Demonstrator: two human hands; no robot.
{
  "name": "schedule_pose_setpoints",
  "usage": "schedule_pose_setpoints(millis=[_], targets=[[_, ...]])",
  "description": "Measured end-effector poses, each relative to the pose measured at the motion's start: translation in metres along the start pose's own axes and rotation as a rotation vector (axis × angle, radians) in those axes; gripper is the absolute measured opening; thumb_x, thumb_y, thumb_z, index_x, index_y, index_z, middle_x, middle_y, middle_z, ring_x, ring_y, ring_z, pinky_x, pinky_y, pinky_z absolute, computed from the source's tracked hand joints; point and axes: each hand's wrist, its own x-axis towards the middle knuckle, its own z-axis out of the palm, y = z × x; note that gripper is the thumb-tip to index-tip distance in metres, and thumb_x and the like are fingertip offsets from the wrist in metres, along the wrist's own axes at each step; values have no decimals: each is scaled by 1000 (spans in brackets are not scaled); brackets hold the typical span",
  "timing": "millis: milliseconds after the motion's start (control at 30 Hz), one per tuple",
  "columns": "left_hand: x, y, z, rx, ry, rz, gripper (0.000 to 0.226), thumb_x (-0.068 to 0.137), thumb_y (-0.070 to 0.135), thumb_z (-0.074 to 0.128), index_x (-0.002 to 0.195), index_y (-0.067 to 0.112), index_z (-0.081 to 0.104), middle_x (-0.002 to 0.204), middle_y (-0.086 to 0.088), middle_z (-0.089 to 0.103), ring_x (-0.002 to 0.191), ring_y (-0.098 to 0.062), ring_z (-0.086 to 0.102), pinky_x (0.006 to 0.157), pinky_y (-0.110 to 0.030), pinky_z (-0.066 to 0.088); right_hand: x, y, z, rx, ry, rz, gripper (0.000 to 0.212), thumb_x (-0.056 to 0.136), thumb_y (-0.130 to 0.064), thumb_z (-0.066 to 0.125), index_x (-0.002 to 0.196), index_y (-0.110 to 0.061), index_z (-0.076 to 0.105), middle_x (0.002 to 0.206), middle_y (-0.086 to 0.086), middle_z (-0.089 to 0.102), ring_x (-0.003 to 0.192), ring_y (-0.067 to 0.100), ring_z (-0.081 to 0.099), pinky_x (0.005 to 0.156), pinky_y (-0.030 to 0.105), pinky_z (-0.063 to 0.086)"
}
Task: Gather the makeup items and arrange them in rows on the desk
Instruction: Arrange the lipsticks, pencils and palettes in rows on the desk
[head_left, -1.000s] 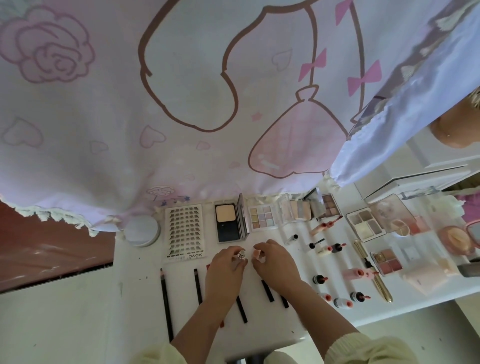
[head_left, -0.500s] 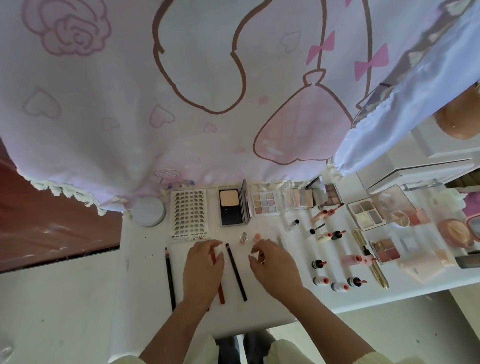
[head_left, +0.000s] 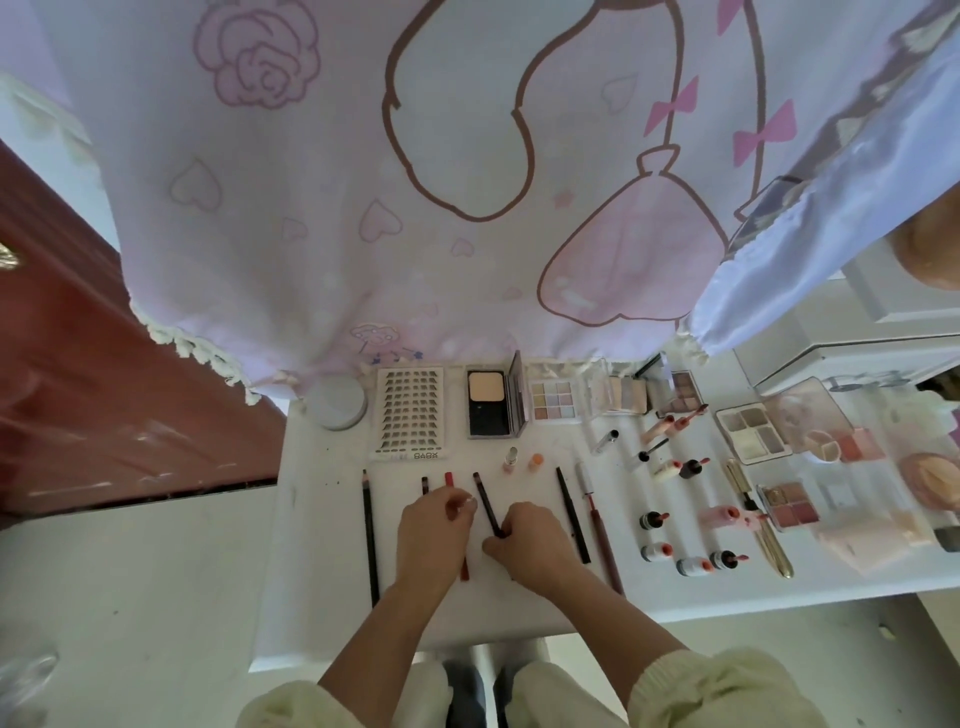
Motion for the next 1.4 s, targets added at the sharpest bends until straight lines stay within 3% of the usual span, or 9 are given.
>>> schedule_pose_setpoints(millis=[167,333,600,667,767,900,1033,1200,1400], targets=[[-3,5,-9,-372,5,-190,35,82,39,73,109,18,63,89,4,72,84,-11,69,84,-33,56,-17,10,-16,73,-76,-153,9,88,-26,65,89,-18,60,81,-3,59,67,8,54,63,23,48],[-10,15,-21,-758,-121,-193,20,84,12,72,102,4,70,83,-8,76,83,-16,73,72,-21,57,-33,23,-40,216,-128,-197,13,87,-25,69,90,-13,66,84,-1,71,71,11,67,67,24,56],[-15,22,-24,-1004,-89,-267,21,81,15,74,99,4,71,87,-12,75,78,-18,73,73,-20,57,-44,25,-65,630,69,-206,11,87,-19,71,88,-8,74,70,3,72,56,9,61,61,22,53],[-17,23,-24,-930,-77,-252,19,81,20,75,95,7,73,83,-8,76,73,-15,71,73,-21,56,-43,23,-64,776,161,-164,13,85,-21,72,86,-8,74,67,5,70,55,10,59,59,20,51],[-22,21,-26,-480,-131,-27,20,88,35,66,89,17,75,75,3,74,69,-6,67,71,-18,51,-42,23,-64,966,210,-103,17,86,-21,72,89,-4,73,66,7,68,57,13,58,59,21,51],[-28,29,-23,33,-370,251,29,99,42,45,103,27,70,82,12,69,78,-6,64,77,-23,51,-42,19,-57,824,193,-111,31,94,-34,61,85,-8,75,55,-2,56,51,10,48,54,19,42],[-34,38,-15,147,-322,353,30,103,35,36,109,23,62,89,7,60,77,-7,54,71,-24,42,-38,14,-54,795,198,-81,41,99,-43,45,98,-15,76,50,-20,49,62,-1,43,71,20,37],[-37,36,-13,275,-197,421,30,103,44,30,94,27,52,59,8,47,53,-5,43,53,-20,30,-43,14,-57,770,180,-126,34,101,-35,46,100,-15,74,40,-14,44,47,4,39,61,22,36],[-37,35,-11,283,-193,431,32,101,49,28,94,30,53,58,8,47,52,-5,43,54,-20,34,-44,15,-62,708,199,-179,37,100,-28,48,95,-1,73,39,-22,46,42,-7,48,59,15,33]])
